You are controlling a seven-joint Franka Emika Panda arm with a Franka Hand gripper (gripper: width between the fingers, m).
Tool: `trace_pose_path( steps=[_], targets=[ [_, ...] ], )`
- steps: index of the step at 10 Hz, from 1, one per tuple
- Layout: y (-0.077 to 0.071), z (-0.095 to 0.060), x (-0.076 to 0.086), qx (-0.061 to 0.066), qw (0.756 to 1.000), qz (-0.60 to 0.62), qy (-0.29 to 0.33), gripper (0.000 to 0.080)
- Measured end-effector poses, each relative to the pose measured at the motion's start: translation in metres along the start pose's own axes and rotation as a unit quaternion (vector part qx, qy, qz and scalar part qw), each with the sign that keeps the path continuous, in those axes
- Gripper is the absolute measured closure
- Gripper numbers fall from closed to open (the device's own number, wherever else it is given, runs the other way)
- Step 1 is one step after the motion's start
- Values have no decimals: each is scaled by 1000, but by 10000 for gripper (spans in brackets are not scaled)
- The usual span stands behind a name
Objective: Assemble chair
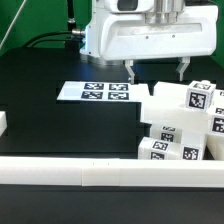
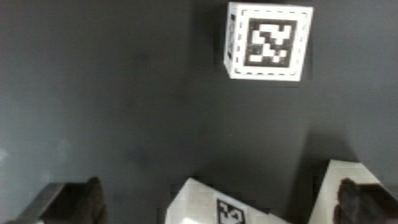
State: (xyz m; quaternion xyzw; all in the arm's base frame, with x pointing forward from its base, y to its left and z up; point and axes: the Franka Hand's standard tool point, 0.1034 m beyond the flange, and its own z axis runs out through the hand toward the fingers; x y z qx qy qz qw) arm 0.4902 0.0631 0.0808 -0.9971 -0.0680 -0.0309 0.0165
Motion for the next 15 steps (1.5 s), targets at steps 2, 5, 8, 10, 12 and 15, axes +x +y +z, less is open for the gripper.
trace_pose_path(
  steps=[2,5,8,10,12,15],
  targets=[
    [0,2,-2,0,1000,2,-1,151],
    [-15,20,-13,13,1000,15,-20,151],
    [-16,22,-10,22,999,31,-27,151],
    [-16,23,-11,22,999,31,-28,151],
    [-21,29,-20,28,998,53,-36,151],
    [-30,46,-34,23,998,43,-35,151]
  ],
)
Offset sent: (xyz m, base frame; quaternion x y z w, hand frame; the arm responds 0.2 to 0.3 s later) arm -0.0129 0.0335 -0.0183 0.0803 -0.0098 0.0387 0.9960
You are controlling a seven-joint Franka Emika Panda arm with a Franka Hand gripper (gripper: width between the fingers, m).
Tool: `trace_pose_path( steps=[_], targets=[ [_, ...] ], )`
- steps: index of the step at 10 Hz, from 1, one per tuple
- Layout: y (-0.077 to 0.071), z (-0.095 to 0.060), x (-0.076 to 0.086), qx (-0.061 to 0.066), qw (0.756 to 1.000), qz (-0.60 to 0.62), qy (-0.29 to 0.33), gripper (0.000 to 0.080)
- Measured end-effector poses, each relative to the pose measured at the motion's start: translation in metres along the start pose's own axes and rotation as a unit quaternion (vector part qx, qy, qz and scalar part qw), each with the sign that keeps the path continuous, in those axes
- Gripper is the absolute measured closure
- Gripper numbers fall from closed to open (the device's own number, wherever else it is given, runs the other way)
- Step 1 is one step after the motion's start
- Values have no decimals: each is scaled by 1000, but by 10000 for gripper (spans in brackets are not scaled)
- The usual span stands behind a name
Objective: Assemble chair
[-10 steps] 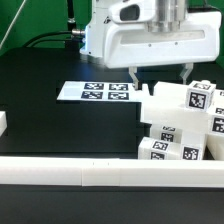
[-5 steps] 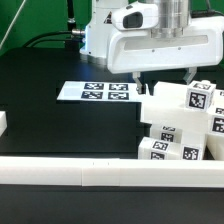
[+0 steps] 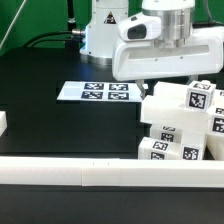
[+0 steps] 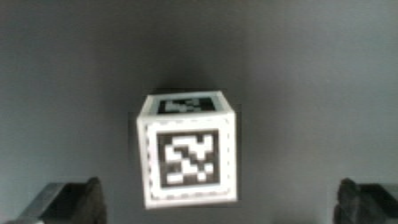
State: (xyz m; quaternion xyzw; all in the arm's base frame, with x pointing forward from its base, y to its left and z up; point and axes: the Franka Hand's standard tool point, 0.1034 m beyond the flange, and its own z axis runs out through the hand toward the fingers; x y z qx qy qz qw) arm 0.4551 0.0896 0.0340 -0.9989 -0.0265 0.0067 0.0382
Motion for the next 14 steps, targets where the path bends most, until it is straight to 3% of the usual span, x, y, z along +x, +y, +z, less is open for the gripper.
trace_pose_path(
  steps=[7,9,11,12,14],
  targets=[
    [8,23,-8,-11,1000,1,0,173],
    [8,25,-8,-11,1000,1,0,520],
    [11,24,-8,-12,1000,1,1,516],
    [11,16,-5,-11,1000,1,2,516],
    [11,-19,4,-6,1000,-16,-3,516]
  ],
)
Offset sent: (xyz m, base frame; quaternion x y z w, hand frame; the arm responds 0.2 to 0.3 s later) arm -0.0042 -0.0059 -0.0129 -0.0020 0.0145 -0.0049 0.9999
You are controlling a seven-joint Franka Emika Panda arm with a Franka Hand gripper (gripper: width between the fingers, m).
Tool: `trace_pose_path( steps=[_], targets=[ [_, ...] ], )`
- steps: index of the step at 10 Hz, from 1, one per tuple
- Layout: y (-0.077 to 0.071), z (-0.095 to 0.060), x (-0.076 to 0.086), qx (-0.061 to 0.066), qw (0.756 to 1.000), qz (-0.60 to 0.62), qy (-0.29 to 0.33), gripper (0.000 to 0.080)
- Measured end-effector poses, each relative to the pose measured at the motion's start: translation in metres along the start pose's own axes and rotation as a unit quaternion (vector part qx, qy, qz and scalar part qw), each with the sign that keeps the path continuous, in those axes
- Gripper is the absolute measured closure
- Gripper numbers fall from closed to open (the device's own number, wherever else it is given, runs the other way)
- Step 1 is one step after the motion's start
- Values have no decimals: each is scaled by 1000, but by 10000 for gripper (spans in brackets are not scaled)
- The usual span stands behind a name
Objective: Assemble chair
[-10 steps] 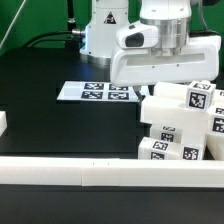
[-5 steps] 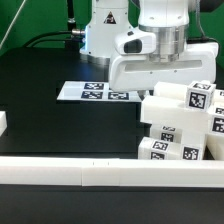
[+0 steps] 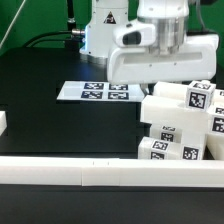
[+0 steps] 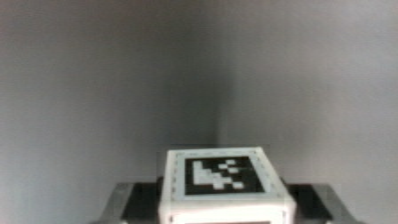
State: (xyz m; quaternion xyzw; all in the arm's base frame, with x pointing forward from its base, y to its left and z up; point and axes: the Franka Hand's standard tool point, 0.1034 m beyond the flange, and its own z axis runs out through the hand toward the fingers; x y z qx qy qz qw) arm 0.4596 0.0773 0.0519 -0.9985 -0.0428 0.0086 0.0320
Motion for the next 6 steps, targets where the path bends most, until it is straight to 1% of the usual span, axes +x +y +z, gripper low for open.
trace_pose_path(
  steps=[1,2,3,4,5,6],
  targets=[
    [-2,-27,9,3,1000,-11,-2,516],
    [-4,-48,19,4,1000,-20,2,516],
    [-3,-63,30,8,1000,-22,-1,515],
    [-3,-81,49,5,999,-31,5,515],
    [-7,-94,70,-5,998,-52,20,515],
    [-11,-97,83,-11,998,-65,24,515]
  ],
)
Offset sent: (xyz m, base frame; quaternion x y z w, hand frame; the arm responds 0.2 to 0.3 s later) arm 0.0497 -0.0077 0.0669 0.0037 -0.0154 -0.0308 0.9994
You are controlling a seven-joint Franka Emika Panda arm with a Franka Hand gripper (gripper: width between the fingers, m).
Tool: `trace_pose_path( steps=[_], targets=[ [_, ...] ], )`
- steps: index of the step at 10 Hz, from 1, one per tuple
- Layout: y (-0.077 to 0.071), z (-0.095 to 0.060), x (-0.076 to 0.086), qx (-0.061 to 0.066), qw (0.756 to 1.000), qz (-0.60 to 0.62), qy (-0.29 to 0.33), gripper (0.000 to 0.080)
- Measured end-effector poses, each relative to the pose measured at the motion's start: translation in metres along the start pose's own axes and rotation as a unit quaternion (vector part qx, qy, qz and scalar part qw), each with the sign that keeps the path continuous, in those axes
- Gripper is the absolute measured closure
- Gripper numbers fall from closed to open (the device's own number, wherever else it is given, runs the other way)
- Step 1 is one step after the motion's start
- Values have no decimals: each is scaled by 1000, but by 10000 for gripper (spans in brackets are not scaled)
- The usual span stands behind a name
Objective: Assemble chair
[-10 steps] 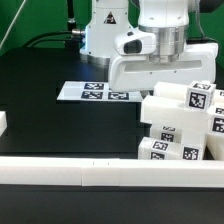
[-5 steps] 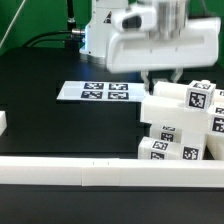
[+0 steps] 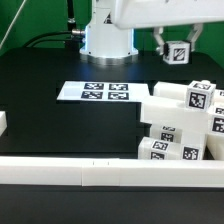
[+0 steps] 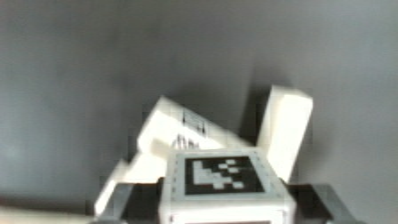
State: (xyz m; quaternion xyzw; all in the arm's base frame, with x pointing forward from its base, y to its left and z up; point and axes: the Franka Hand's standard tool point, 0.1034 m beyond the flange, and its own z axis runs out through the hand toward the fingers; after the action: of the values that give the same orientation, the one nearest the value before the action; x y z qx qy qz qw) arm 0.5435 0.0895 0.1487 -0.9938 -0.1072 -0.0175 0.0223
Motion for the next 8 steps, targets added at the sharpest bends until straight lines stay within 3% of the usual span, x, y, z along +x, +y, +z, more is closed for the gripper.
trace_pose_path(
  steps=[4,7,8],
  targets=[
    [0,2,1,0,1000,1,-2,515],
    [-16,4,40,1,1000,-21,-11,515],
    [-19,11,37,2,1000,-22,-16,515]
  ],
)
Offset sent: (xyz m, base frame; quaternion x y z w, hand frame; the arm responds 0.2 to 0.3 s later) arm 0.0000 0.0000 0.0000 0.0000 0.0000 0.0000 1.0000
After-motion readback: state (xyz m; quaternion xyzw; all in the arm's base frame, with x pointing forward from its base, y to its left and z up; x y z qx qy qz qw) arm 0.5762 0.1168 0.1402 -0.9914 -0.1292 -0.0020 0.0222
